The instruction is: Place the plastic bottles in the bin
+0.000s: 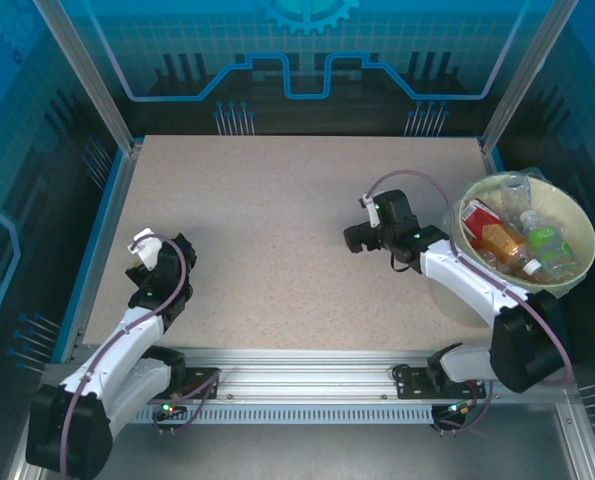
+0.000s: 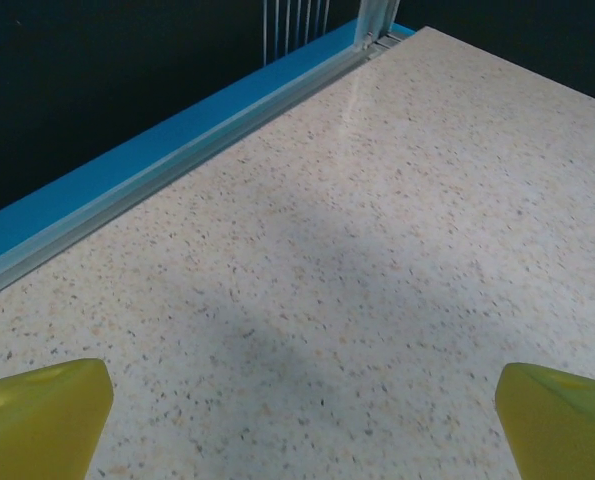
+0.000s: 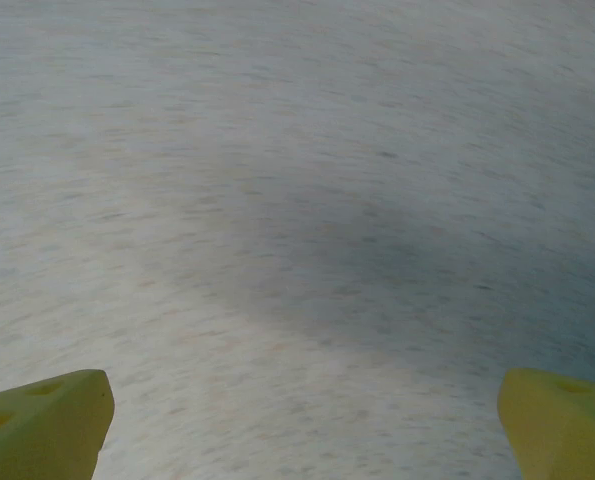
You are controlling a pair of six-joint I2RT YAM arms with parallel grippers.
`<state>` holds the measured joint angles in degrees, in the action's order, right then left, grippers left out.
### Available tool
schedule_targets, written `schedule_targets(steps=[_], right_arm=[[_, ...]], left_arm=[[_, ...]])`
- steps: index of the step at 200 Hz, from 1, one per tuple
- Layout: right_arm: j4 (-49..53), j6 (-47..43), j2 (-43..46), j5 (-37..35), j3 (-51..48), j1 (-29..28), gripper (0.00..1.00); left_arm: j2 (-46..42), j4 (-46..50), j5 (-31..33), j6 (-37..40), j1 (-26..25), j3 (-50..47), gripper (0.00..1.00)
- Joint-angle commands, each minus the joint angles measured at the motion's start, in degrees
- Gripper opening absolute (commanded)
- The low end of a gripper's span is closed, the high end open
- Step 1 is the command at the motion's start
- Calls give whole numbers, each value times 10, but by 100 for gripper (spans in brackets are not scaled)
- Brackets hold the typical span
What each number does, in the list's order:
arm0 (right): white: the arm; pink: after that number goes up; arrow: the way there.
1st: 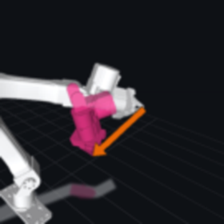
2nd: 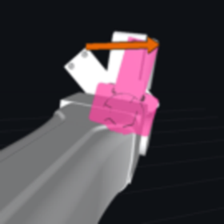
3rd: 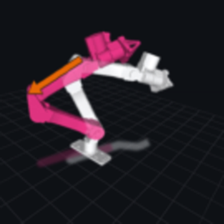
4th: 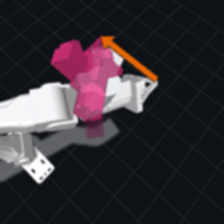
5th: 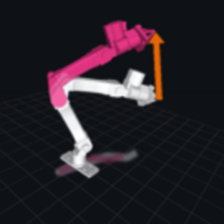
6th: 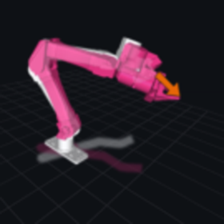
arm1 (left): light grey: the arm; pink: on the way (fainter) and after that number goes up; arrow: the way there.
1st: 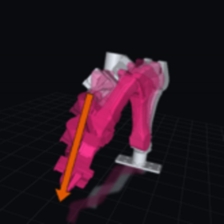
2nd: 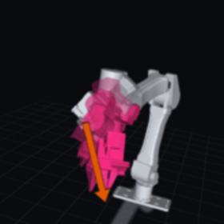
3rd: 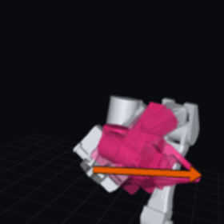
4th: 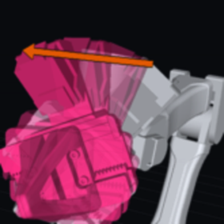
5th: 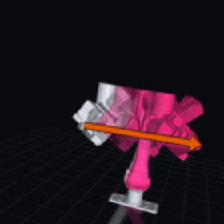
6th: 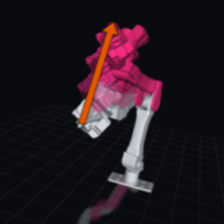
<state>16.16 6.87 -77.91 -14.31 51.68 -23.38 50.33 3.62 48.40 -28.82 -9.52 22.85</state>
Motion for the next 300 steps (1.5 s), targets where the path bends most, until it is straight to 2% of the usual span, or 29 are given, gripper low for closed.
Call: schedule_targets(steps=[1,27,57,74,91,119,145,163,172,183,196,208,252,271,300], right_arm=[[-34,17,-29,-74,-10,53,100],[-76,-31,-40,-67,-50,100,100],[-179,-33,-25,58,-121,186,100],[-255,-45,-20,88,-161,209,100],[-305,-59,-16,104,-180,211,100],[-398,-64,-24,124,-203,211,100],[-470,-68,-26,137,-225,211,100],[-519,-73,-33,142,-247,210,100],[-551,-76,-38,144,-263,209,100],[-607,-76,-51,143,-290,207,100],[-684,-73,-86,120,-311,206,100],[-596,-58,-77,100,-276,208,100],[-597,-68,-83,90,-271,197,100],[-597,-68,-83,91,-271,197,100],[-597,-68,-83,91,-270,196,100]], left_arm=[[34,-98,16,41,19,-6,99],[113,-140,-58,62,62,2,99],[210,-139,-175,98,96,44,99],[248,-153,-221,129,100,69,99],[273,-236,-258,174,100,62,99],[308,-452,-300,223,100,12,99],[340,-529,-364,252,95,-15,99],[398,-686,-394,272,95,-62,99],[379,-652,-393,267,95,-62,99],[386,-637,-353,258,94,-45,99],[382,-578,-340,265,83,-20,99],[386,-589,-331,272,76,-21,99],[386,-587,-340,275,76,-20,99],[386,-572,-385,293,72,-12,99],[384,-558,-412,286,85,-6,99]])
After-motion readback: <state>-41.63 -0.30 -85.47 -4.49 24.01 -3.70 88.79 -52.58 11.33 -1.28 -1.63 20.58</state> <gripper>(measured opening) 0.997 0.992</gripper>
